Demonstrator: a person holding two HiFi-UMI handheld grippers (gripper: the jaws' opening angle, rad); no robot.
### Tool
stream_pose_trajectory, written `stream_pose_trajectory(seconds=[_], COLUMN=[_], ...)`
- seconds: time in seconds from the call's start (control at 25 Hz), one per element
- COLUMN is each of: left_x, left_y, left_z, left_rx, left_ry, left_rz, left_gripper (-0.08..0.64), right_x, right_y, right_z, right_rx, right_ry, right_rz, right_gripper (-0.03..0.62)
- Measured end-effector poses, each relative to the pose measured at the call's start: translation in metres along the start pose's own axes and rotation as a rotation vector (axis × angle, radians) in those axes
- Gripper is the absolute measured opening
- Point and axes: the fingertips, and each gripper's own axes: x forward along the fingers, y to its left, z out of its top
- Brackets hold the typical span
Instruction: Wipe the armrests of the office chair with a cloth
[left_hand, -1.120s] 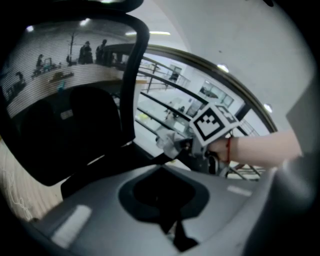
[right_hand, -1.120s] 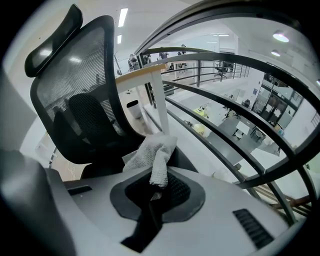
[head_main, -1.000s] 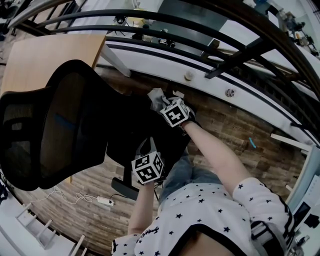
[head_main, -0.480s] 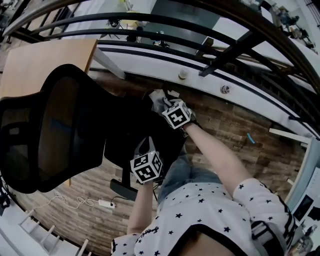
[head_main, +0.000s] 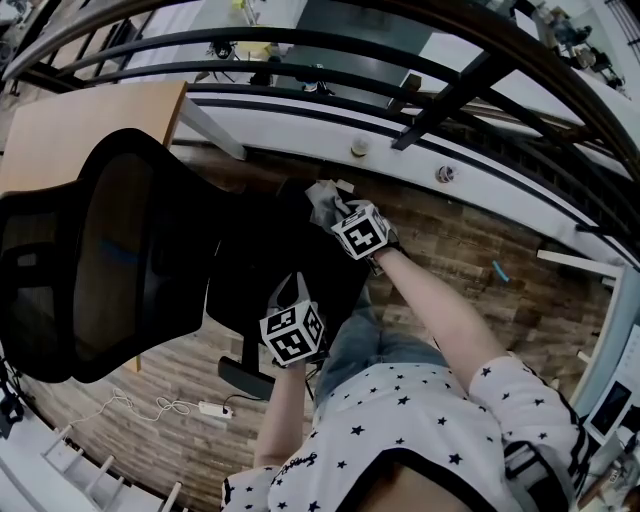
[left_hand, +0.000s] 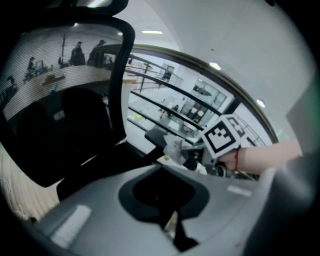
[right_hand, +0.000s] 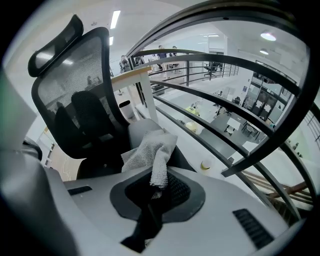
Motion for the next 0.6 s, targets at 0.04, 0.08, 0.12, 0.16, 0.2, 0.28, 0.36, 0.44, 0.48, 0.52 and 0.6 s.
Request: stream_pose_trajectory(seconds=[0.04,0.08,0.12,0.16,0.2,0.28,0.36,0.44,0.48,0.52,0.6], left_x=[-0.001,-0.001,-0.001,-0.001,-0.001,-0.001,-0.002,-0.003,-0.003,-0.003,-0.004], left_y=[-0.001,-0.001,-0.001,-0.001,-0.001,-0.004,-0.007,-0.011,-0.013,-0.014,-0.015], left_z=[0.000,-0.001,-0.001,-0.001,-0.001,-0.003,-0.005,-0.008,-0.009,-0.009,-0.010], left_rx=[0.001,0.002,0.003,0.005,0.006,0.010,0.018,0.025,0.028,0.030,0.034], left_ry=[0.000,-0.001,0.000,0.000,0.002,0.004,0.007,0.009,0.010,0.009,0.007], left_rz=[0.000,-0.001,-0.002,-0.002,-0.003,-0.007,-0.012,-0.015,-0.017,-0.018,-0.020], left_gripper=[0.002,0.002,0.002,0.002,0.002,0.002,0.002,0.002,0.002,0.002,0.002], right_x=[-0.002,-0.003,-0.004,-0.005,-0.006,-0.007,-0.011,-0.015,-0.017,-0.018,-0.020], right_y=[-0.002,-0.003,-0.005,-0.007,-0.008,-0.011,-0.014,-0.016,-0.018,-0.019,-0.021], right_z=[-0.003,-0.006,-0.008,-0.009,-0.011,-0.015,-0.019,-0.025,-0.027,-0.028,-0.031], right_rx=[0.002,0.005,0.008,0.011,0.017,0.033,0.039,0.039,0.040,0.042,0.046], right_ry=[0.001,0.001,-0.001,-0.003,-0.005,-0.010,-0.008,0.000,0.000,-0.002,-0.005], right_rz=[-0.002,-0.005,-0.009,-0.012,-0.015,-0.020,-0.025,-0.028,-0.030,-0.034,-0.038], right_gripper=[0.032,0.032,0.032,0.032,0.032,0.032,0.032,0.032,0.032,0.032,0.032])
